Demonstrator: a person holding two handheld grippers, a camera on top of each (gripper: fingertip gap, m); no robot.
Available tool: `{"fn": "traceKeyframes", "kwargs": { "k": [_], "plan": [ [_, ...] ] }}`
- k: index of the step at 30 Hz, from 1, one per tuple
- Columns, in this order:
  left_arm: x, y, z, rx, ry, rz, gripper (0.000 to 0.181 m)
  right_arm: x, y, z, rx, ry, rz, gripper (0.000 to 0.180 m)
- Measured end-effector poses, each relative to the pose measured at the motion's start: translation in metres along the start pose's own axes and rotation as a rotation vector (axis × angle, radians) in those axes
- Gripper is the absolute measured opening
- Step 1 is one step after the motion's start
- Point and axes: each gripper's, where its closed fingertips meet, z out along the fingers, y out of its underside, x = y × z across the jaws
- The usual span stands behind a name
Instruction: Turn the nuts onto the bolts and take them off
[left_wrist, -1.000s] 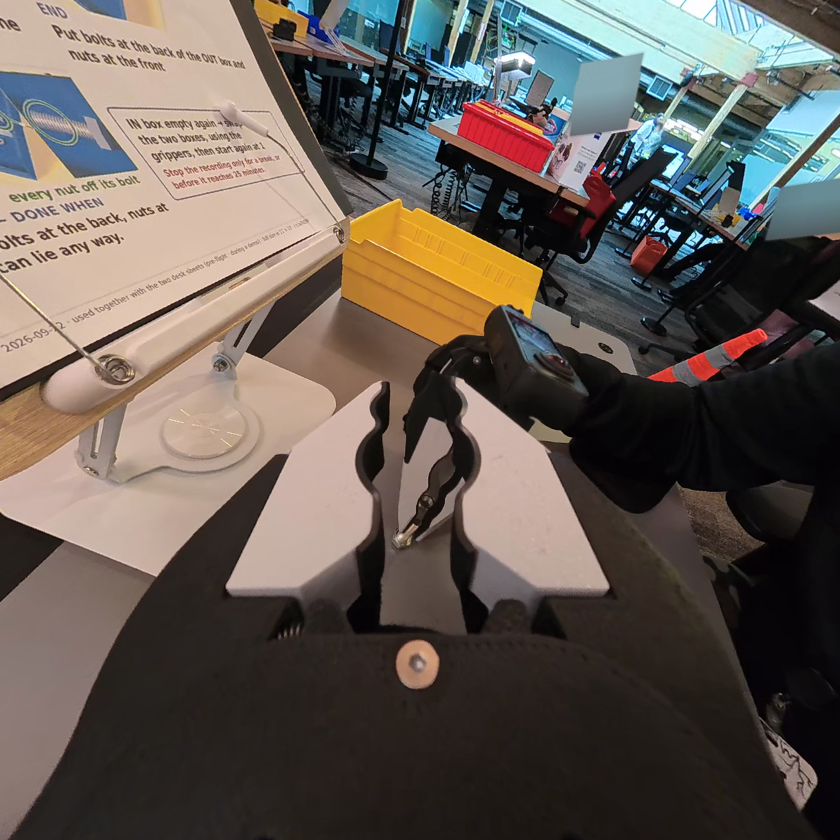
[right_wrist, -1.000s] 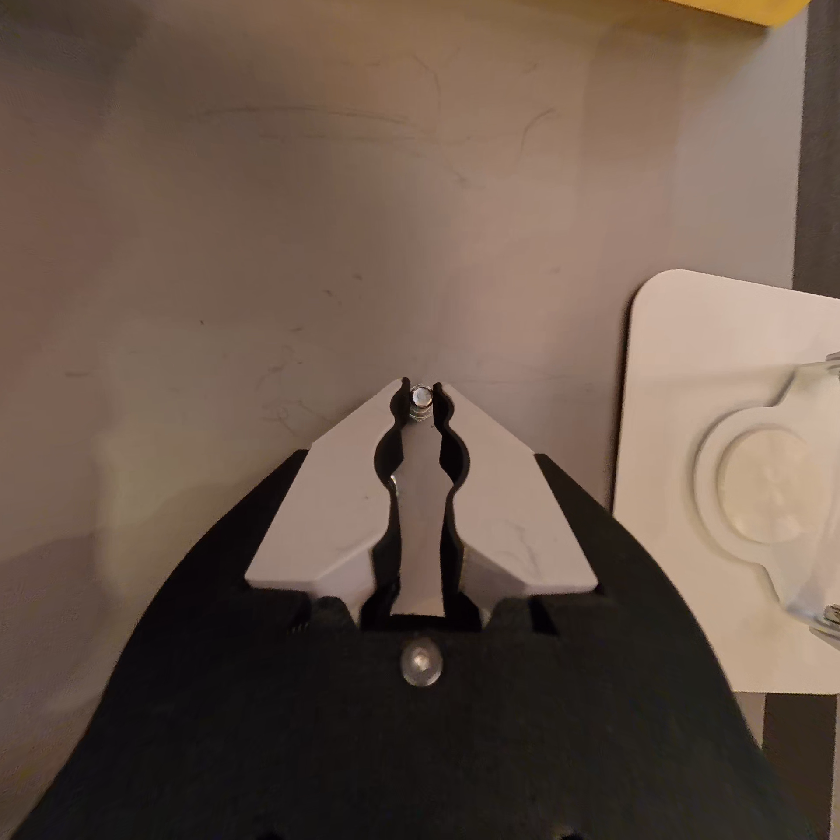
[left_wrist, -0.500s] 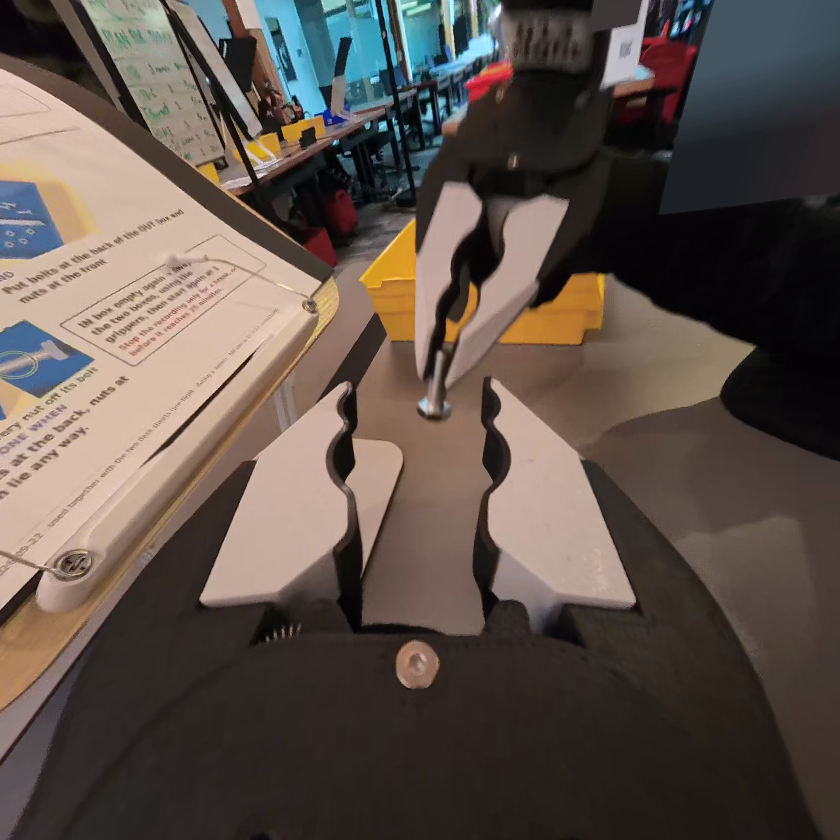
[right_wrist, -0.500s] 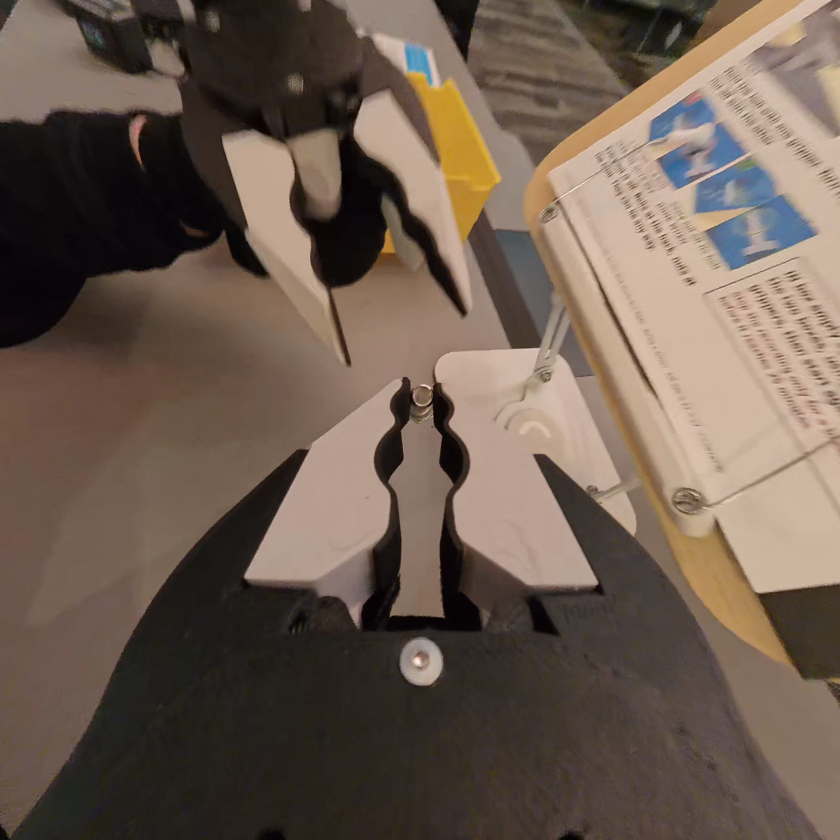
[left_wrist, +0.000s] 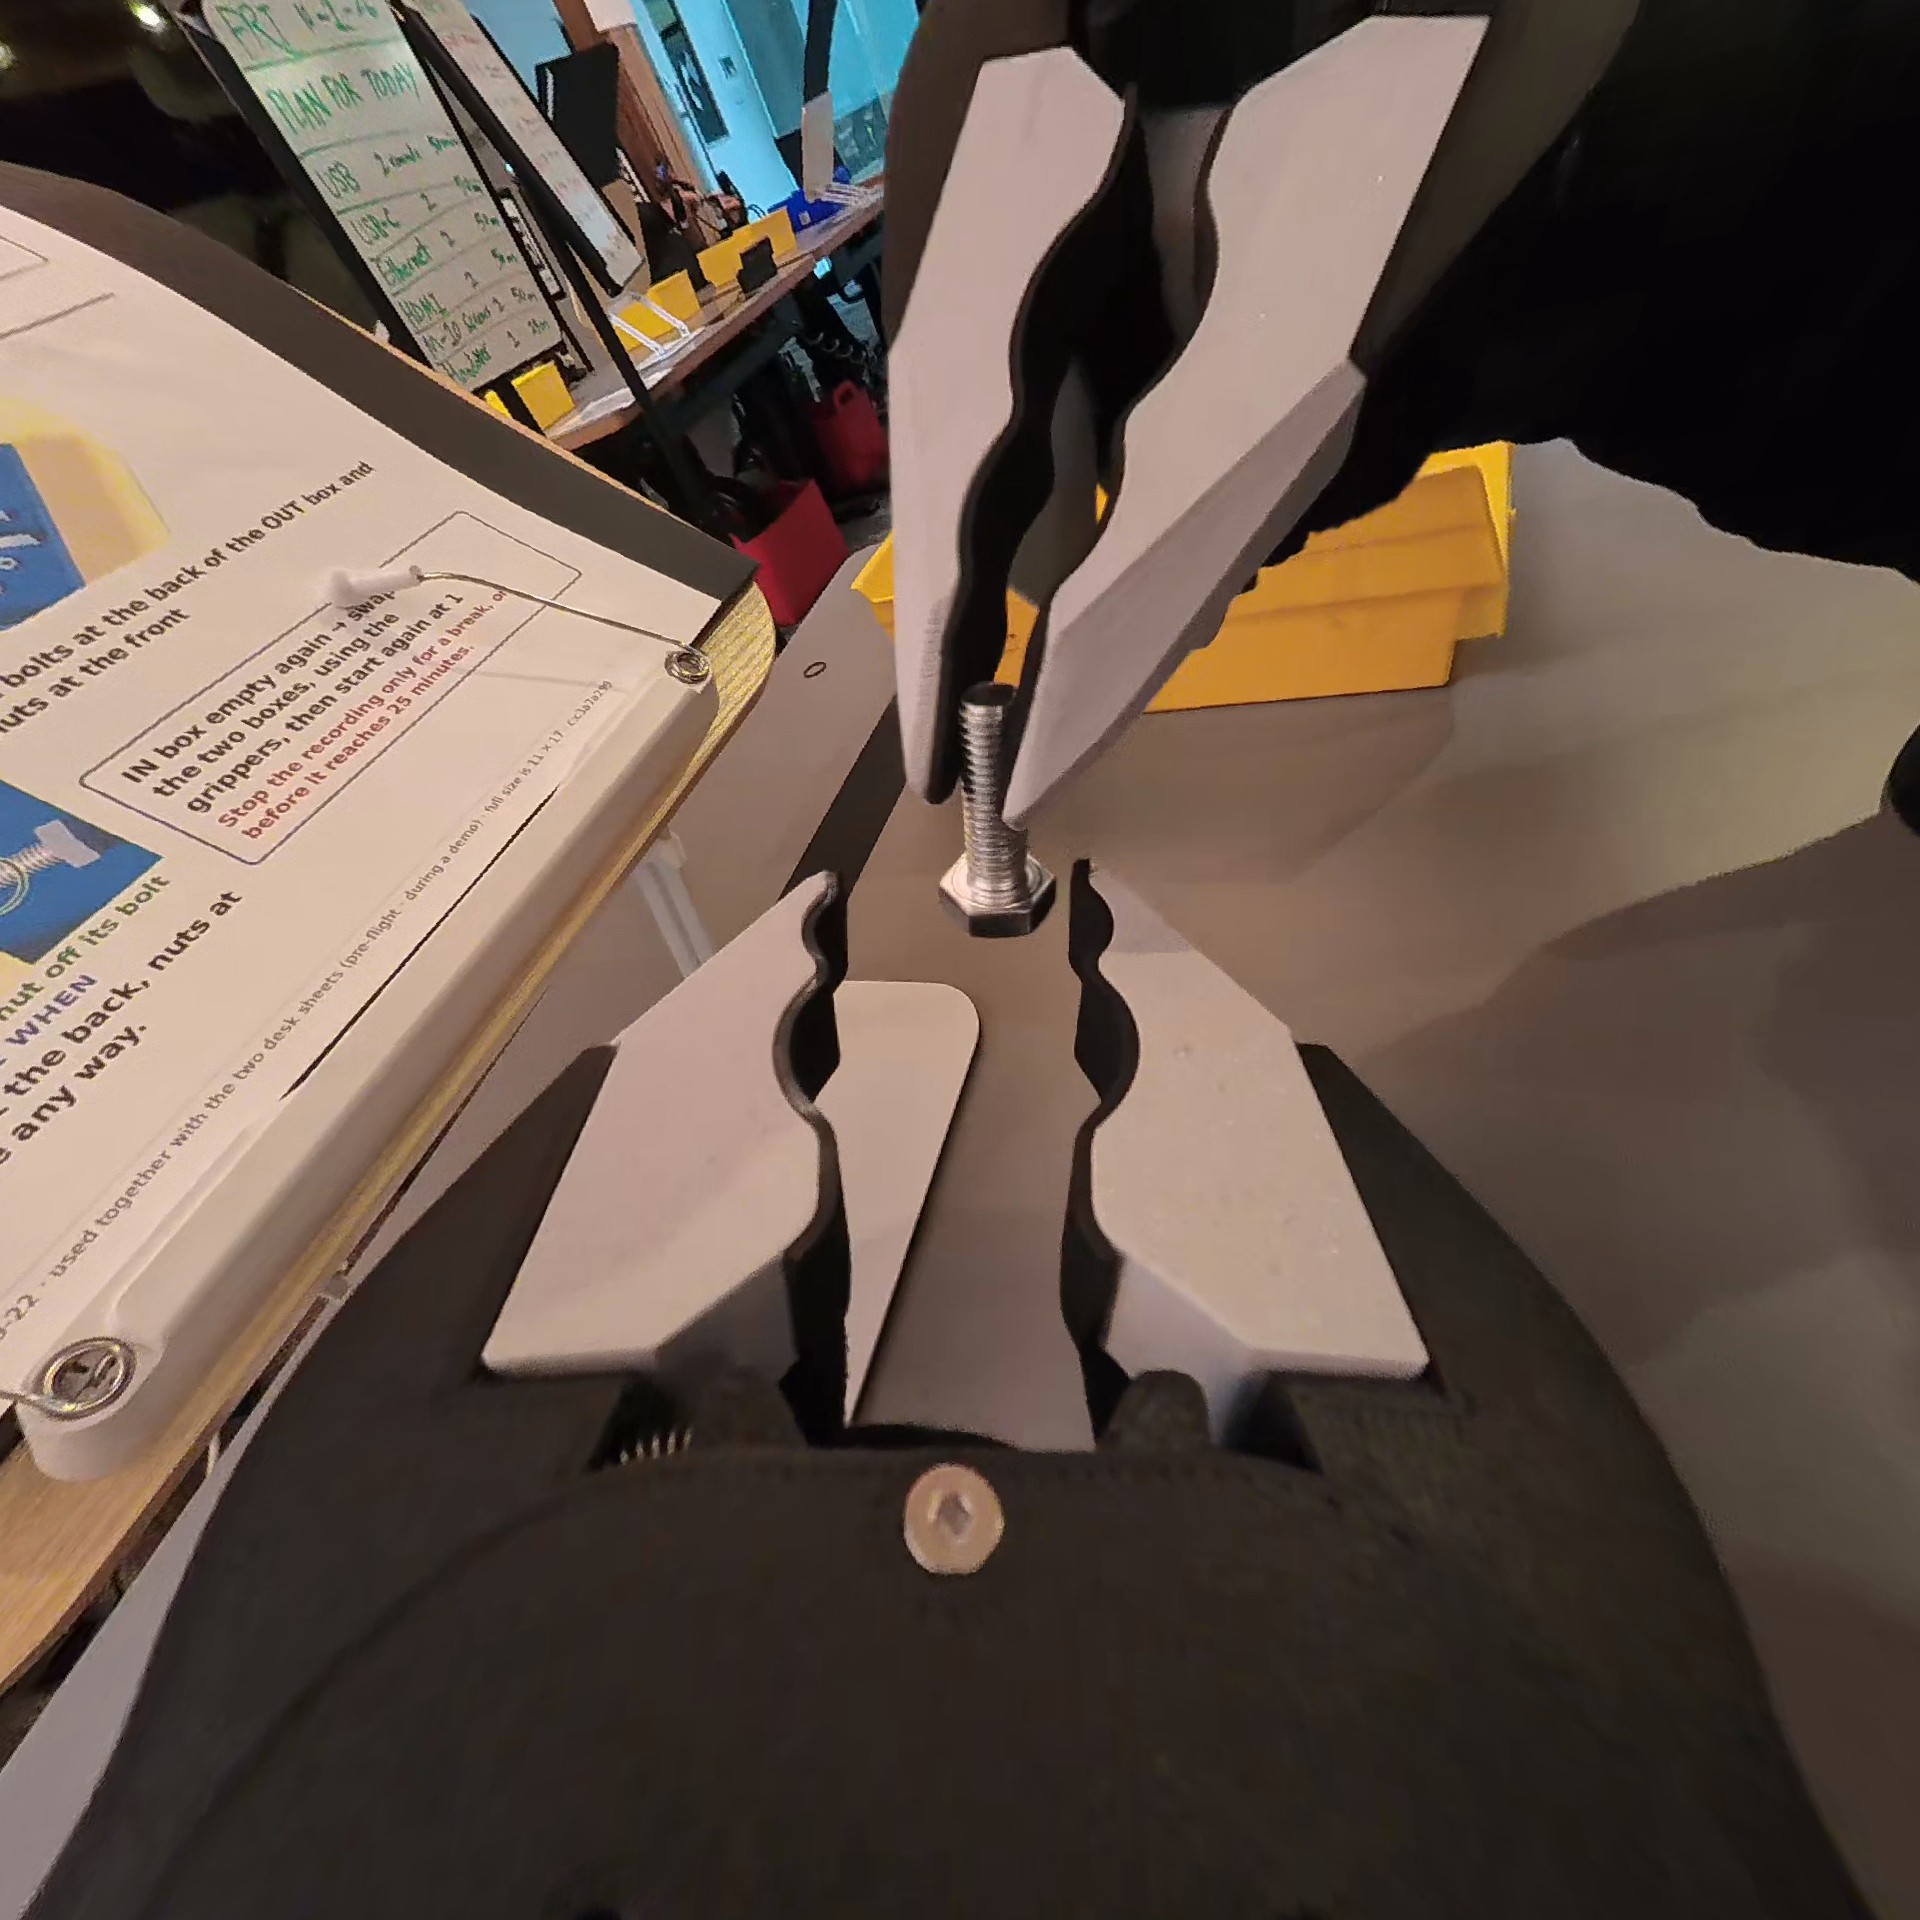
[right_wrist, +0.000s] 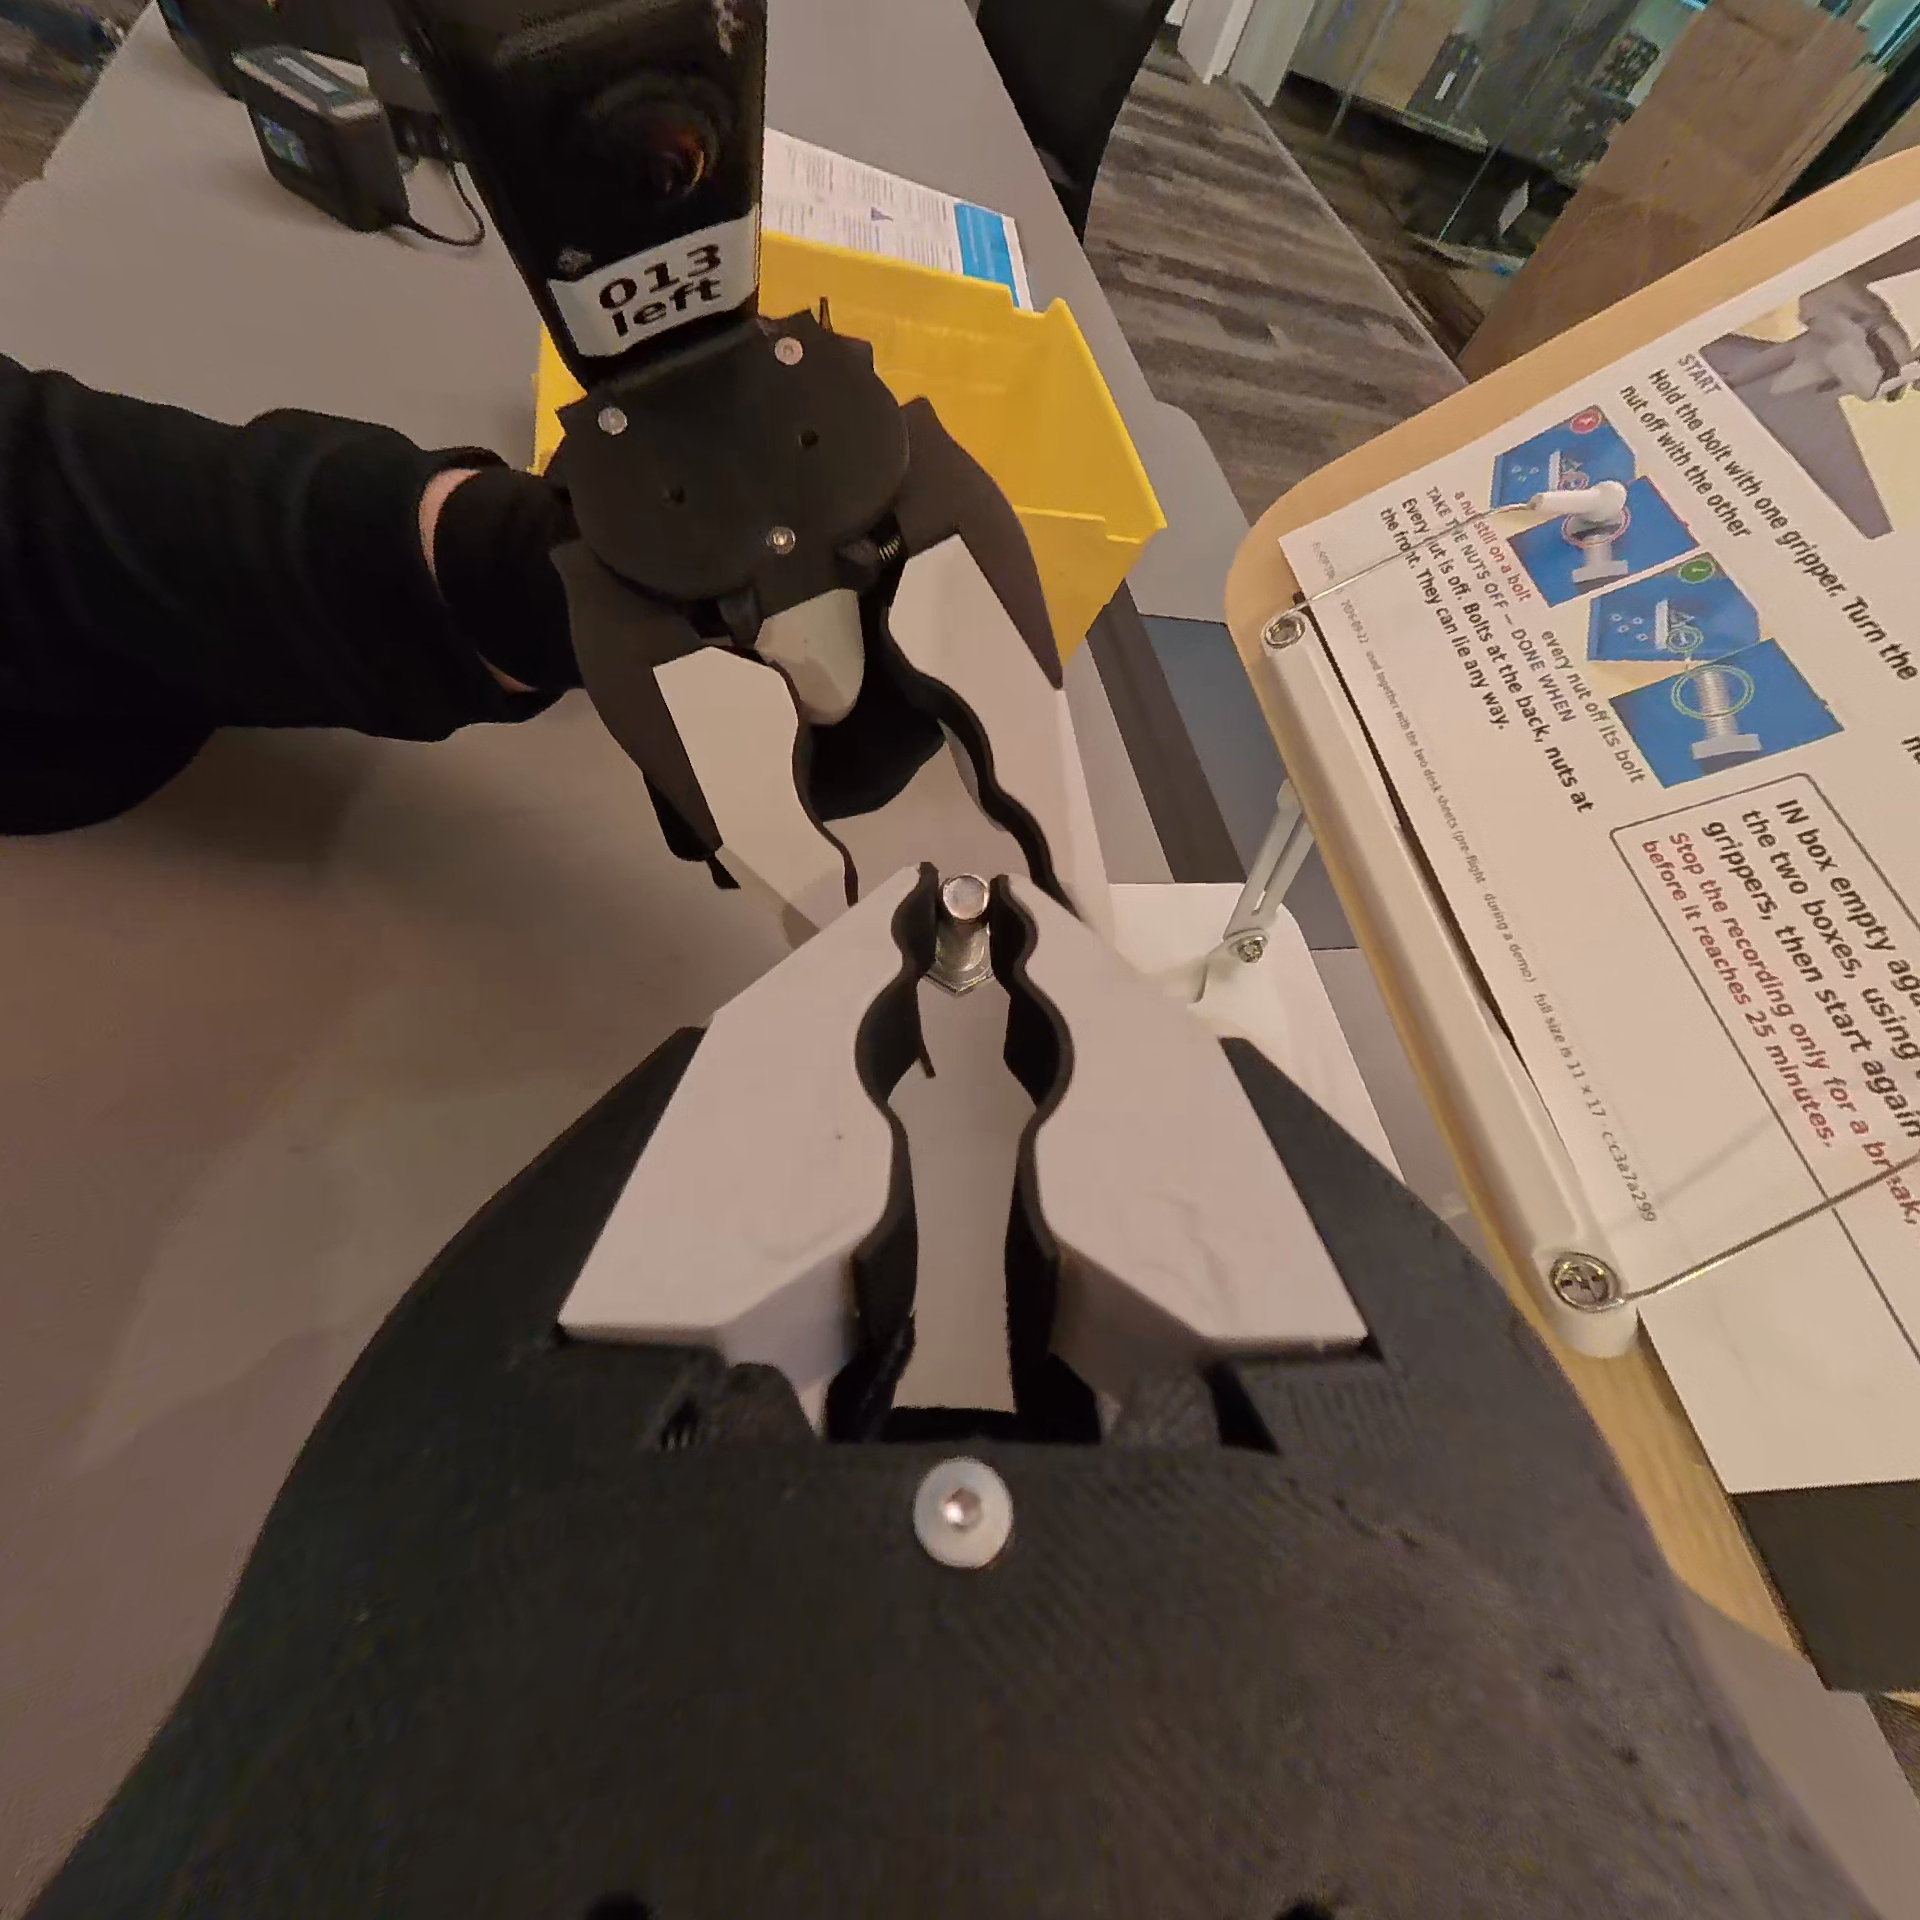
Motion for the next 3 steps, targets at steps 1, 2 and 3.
{"fn": "traceKeyframes", "kwargs": {
  "k": [1, 2, 3],
  "plan": [
    [0.0014, -0.0005, 0.0006, 0.002, 0.008, -0.002, 0.041, -0.0002, -0.0013, -0.0001, 0.007, -0.001, 0.002, 0.007],
    [0.003, -0.0004, 0.0015, 0.001, 0.013, -0.001, 0.04, -0.0006, -0.0027, 0.0, 0.017, -0.006, 0.007, 0.007],
    [0.0042, 0.0002, 0.0026, -0.002, 0.015, 0.003, 0.039, -0.0016, -0.0039, 0.0004, 0.029, -0.015, 0.014, 0.007]
  ]
}}
